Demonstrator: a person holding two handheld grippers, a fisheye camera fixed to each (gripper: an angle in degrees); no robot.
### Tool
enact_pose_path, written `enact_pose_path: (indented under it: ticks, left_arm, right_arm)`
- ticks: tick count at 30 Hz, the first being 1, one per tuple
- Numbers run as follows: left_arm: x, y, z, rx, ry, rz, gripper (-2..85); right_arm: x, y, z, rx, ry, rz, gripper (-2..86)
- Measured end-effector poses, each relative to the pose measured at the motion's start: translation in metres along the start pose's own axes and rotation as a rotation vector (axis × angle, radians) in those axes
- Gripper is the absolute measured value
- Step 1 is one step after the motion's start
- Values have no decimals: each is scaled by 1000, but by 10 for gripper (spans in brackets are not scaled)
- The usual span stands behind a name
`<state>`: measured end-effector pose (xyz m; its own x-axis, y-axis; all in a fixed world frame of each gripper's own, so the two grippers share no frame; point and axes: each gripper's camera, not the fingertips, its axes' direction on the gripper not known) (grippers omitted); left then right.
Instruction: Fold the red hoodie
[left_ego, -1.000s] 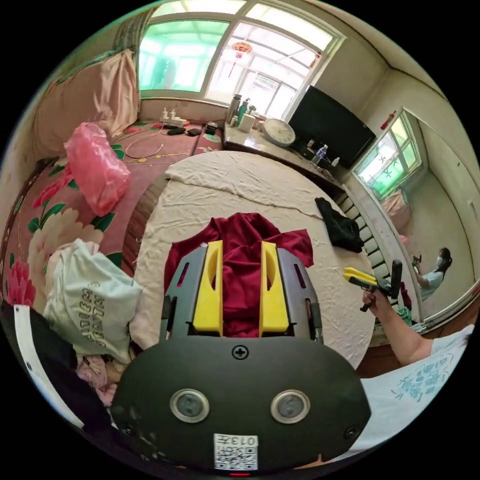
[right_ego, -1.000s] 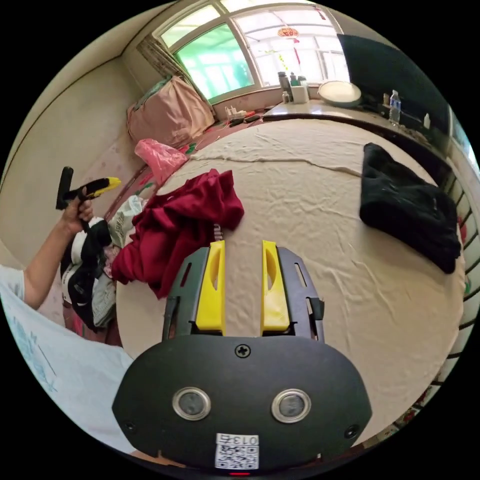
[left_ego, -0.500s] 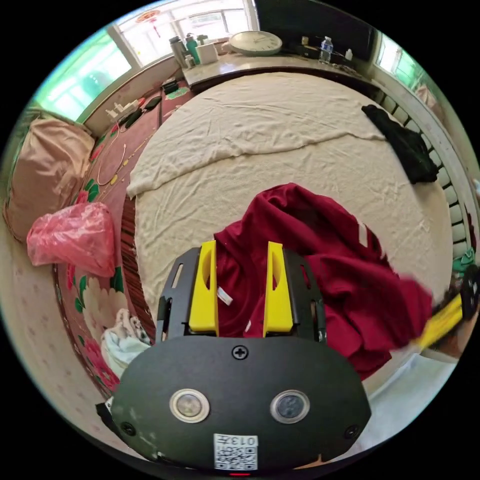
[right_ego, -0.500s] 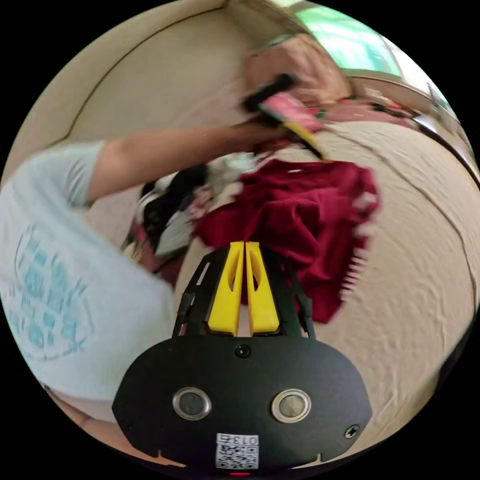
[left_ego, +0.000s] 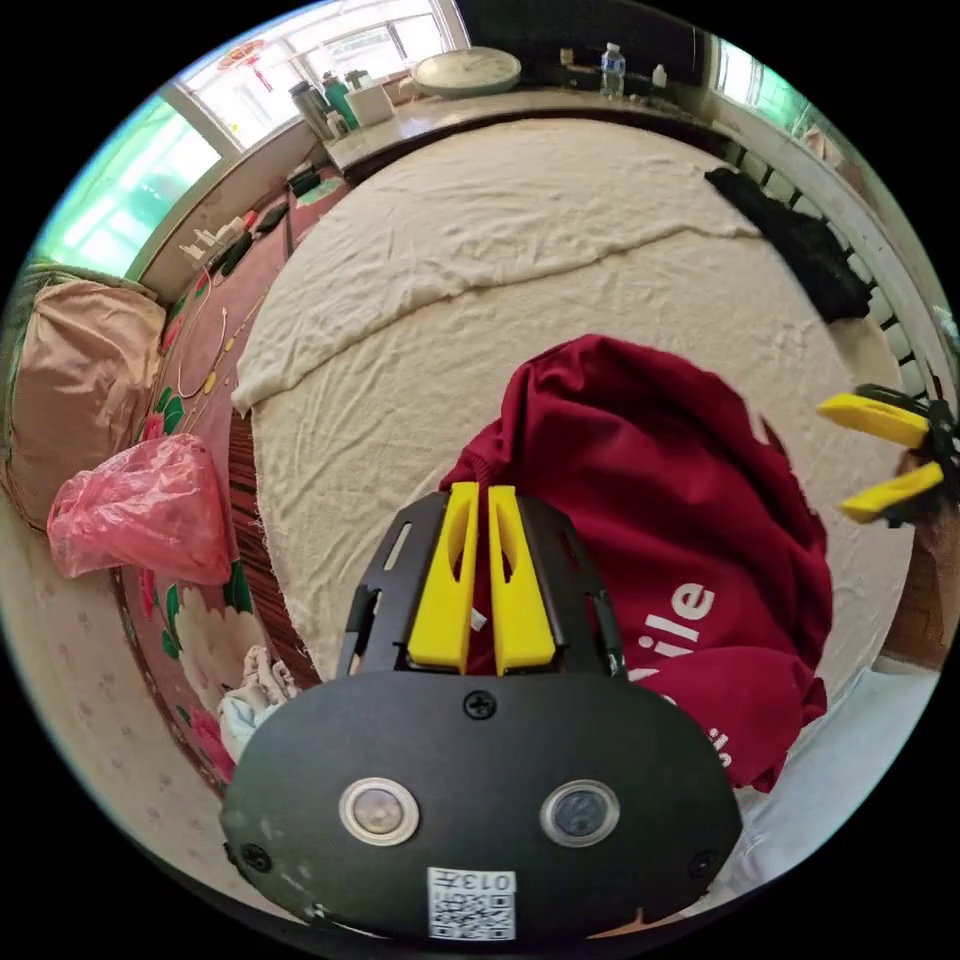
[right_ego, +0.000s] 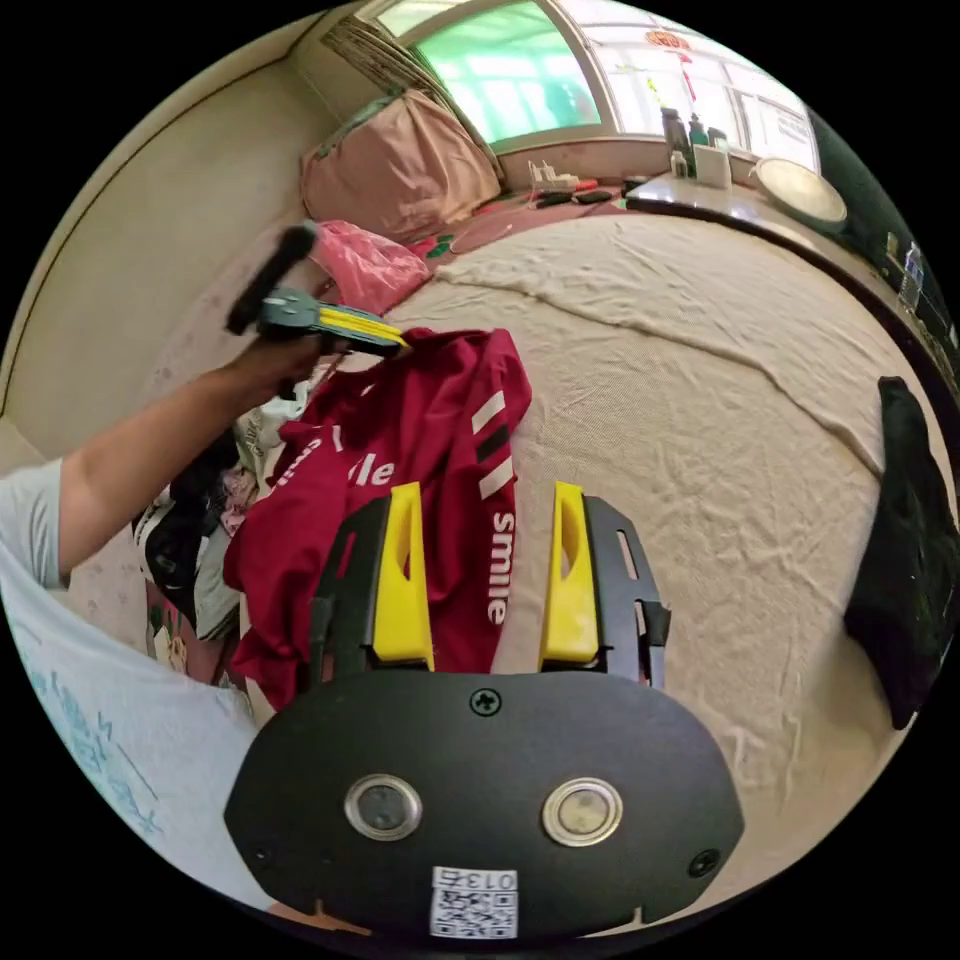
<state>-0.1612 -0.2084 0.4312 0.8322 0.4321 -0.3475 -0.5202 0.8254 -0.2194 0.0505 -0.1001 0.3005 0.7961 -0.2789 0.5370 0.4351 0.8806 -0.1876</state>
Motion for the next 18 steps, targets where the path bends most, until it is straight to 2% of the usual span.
enact_pose_path:
  ticks: [3, 6, 8, 12, 15, 17, 18]
  left_arm:
    - [-9, 44, -61, 190, 55, -48, 5]
    - [-19, 100, -136, 411, 102, -92, 3]
    - [-22, 136, -183, 540, 103, -100, 2]
    - [-20, 203, -278, 770, 49, -59, 1]
    - [-13, 220, -332, 919, 60, -8, 0]
    - [-7, 219, -365, 1005, 63, 33, 0]
    - [0, 216, -386, 1067, 62, 64, 0]
  right_arm:
    - [-13, -10, 29, -93, -18, -35, 141]
    - [-27, -4, 35, -174, 14, -40, 59]
    - [-35, 7, 0, -63, -45, -23, 48]
    - [-55, 26, -90, 164, 40, -69, 43]
    - [-93, 39, -181, 337, 231, -155, 41]
    - [-127, 55, -260, 497, 453, -199, 40]
    - [-136, 60, -280, 535, 504, -205, 39]
